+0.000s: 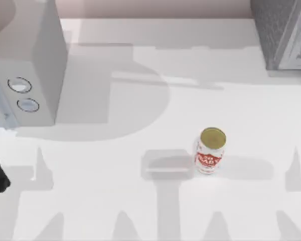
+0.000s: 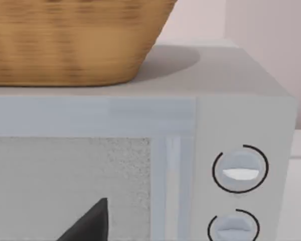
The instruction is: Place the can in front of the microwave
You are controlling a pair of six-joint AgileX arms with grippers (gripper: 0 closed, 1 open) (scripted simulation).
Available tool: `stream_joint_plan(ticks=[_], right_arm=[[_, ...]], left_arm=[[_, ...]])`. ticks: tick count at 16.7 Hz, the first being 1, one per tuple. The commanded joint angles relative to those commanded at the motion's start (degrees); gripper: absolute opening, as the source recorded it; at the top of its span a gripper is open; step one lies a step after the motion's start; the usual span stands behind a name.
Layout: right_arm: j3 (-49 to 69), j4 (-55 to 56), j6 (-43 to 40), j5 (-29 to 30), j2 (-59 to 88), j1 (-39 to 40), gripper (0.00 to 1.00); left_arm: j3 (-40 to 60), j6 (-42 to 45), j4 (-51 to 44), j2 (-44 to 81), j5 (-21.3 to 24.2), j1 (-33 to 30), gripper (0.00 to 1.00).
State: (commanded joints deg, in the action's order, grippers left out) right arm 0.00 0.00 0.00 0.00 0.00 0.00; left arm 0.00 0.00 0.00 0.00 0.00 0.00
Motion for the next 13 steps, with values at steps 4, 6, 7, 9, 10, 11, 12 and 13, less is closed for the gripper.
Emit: stream_joint_plan(ticks=[4, 6, 7, 9, 10, 11, 12, 13], right_arm=[[0.00, 0.00, 0.00, 0.00, 0.00, 0.00, 1.00], [0.00, 0.00, 0.00, 0.00, 0.00, 0.00, 1.00], [0.00, 0.00, 0.00, 0.00, 0.00, 0.00, 1.00], [0.00, 0.00, 0.00, 0.00, 0.00, 0.00, 1.00], [0.00, 0.00, 0.00, 0.00, 0.00, 0.00, 1.00], [0.00, 0.00, 0.00, 0.00, 0.00, 0.00, 1.00], [0.00, 0.00, 0.00, 0.00, 0.00, 0.00, 1.00], [0.00, 0.00, 0.00, 0.00, 0.00, 0.00, 1.00]], left_arm=[[1.60, -0.05, -0.97, 1.51, 0.00, -0.53, 1.00], [5.49, -0.15, -3.32, 5.19, 0.01, -1.81, 1.00], [8.32, -0.23, -5.05, 7.89, 0.02, -2.75, 1.00], [15.30, -0.43, -9.31, 14.56, 0.03, -5.08, 1.00], [19.39, -0.55, -11.82, 18.49, 0.04, -6.44, 1.00], [23.95, -0.68, -14.62, 22.89, 0.05, -7.97, 1.00], [28.81, -0.82, -17.61, 27.61, 0.07, -9.60, 1.00], [33.95, -0.97, -20.78, 32.61, 0.08, -11.32, 1.00]])
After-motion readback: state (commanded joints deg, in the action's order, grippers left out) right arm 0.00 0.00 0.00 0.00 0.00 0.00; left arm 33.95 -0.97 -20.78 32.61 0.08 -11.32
